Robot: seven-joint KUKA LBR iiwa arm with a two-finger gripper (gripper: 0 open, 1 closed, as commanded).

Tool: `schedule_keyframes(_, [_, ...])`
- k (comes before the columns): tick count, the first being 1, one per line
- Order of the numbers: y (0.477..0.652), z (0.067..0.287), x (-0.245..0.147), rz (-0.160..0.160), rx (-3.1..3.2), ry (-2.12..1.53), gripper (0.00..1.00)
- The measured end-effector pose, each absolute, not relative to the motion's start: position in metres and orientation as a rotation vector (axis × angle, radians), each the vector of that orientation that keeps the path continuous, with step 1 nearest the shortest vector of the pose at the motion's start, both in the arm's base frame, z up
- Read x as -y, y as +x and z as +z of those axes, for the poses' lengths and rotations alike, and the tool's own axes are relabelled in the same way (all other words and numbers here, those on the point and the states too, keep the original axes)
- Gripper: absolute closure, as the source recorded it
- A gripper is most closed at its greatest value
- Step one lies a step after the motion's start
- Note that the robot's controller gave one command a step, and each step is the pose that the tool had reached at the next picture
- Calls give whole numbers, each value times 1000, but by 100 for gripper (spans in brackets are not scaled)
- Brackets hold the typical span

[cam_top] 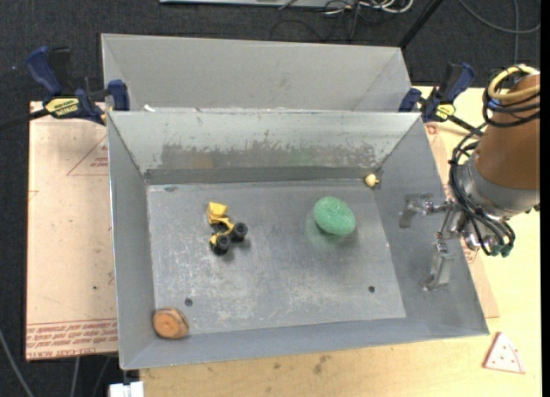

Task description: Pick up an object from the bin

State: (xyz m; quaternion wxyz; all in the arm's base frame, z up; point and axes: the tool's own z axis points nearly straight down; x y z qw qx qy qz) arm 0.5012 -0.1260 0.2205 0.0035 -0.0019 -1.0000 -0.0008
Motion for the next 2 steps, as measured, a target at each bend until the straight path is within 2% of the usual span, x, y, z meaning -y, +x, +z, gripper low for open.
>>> schedule_keyframes(1, [503, 225, 125, 0, 3142, -1, 0])
schedule_keyframes(2, [539, 195, 102, 4, 3148, 97, 0])
